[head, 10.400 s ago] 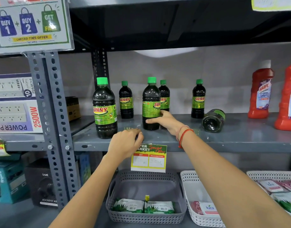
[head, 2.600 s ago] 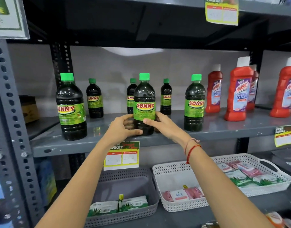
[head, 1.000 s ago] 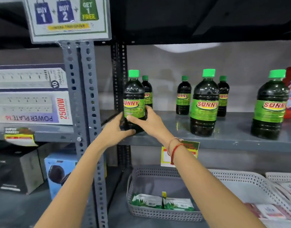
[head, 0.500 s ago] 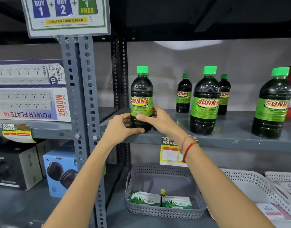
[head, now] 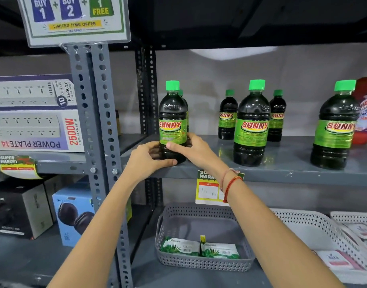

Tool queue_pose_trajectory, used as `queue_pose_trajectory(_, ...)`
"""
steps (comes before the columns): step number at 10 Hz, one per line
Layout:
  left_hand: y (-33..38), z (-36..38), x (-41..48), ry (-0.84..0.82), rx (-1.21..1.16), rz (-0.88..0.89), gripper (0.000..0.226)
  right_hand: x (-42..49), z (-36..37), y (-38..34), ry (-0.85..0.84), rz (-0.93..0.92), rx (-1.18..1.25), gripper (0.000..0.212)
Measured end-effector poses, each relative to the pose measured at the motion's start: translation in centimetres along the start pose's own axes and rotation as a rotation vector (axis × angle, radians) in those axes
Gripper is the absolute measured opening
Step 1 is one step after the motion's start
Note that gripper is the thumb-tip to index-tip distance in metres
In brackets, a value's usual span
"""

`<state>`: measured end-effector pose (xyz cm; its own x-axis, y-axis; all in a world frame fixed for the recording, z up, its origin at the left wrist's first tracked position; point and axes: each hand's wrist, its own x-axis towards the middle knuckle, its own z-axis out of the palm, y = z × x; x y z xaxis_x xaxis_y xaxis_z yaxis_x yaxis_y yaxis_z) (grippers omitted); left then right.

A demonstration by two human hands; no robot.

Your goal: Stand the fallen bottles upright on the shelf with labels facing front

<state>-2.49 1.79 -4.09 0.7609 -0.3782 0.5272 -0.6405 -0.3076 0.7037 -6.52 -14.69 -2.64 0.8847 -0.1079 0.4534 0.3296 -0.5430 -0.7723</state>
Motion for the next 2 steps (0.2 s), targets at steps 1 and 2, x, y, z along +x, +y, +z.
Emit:
queue_pose_trajectory(1, 0.5, 0.1, -0.8, 0.035, 0.071, 0.001, 0.061, -0.7, -0.6, 0.0, 0.024, -0.035, -0.051, 0.060)
queue_pose_trajectory(2, 1.0, 0.8, -1.9, 0.338, 0.101, 0.038, 0.057, -2.0, -1.4, 0.2, 0.227, -0.134, -0.089, 0.063)
